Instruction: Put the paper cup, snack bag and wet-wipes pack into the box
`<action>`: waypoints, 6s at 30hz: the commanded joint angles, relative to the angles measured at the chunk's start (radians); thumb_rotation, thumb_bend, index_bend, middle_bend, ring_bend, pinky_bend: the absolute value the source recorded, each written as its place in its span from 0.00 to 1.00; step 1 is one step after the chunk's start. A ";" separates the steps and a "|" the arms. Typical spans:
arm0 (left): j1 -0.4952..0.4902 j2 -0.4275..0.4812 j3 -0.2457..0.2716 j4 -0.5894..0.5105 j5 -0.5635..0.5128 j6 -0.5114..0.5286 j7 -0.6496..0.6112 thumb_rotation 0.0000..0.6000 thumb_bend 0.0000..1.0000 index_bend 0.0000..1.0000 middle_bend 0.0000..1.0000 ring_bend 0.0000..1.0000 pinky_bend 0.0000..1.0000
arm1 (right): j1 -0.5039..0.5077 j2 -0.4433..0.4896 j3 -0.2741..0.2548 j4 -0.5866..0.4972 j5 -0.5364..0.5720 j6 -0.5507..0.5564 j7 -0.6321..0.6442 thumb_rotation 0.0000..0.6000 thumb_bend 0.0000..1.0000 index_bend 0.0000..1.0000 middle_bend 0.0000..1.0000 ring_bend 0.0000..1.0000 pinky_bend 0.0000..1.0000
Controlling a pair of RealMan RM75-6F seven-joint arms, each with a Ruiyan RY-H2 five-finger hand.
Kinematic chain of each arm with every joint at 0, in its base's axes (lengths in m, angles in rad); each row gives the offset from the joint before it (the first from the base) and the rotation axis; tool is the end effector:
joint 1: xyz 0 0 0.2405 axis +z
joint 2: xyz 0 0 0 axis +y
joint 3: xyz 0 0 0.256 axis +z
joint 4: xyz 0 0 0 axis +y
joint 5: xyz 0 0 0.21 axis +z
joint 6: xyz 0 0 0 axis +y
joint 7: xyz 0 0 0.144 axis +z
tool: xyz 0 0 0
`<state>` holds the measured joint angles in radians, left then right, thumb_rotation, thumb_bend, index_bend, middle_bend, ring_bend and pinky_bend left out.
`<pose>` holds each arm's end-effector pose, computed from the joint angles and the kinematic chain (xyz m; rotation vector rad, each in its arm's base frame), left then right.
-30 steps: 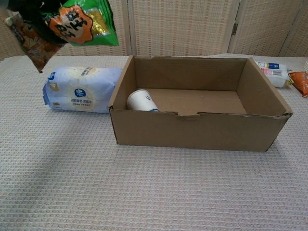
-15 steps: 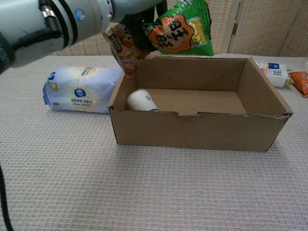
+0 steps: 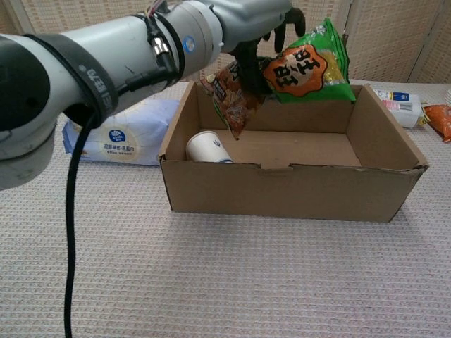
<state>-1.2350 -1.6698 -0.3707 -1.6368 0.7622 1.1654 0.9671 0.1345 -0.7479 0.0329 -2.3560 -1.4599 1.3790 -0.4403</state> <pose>0.0713 0.3537 -0.0123 -1.9048 -0.4350 -1.0665 -0.1738 -0.1712 0.1947 1.5646 -0.9102 0.8246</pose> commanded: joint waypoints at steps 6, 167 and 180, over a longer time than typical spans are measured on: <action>0.030 0.069 0.005 -0.043 0.007 0.035 -0.019 1.00 0.16 0.00 0.00 0.00 0.13 | 0.002 -0.003 0.001 0.000 0.007 -0.002 -0.007 1.00 0.08 0.07 0.00 0.00 0.00; -0.201 0.212 0.163 0.069 -0.337 -0.213 -0.204 1.00 0.15 0.00 0.00 0.00 0.15 | 0.022 0.011 -0.017 0.000 0.041 -0.014 0.009 1.00 0.08 0.07 0.00 0.00 0.00; -0.094 0.432 0.171 -0.086 -0.319 -0.128 -0.233 1.00 0.16 0.00 0.00 0.00 0.14 | 0.024 -0.003 -0.016 0.000 0.052 -0.022 -0.004 1.00 0.08 0.08 0.00 0.00 0.00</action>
<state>-1.3668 -1.2956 -0.2067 -1.6806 0.4268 0.9990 0.7445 0.1584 -0.7509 0.0171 -2.3560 -1.4075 1.3572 -0.4448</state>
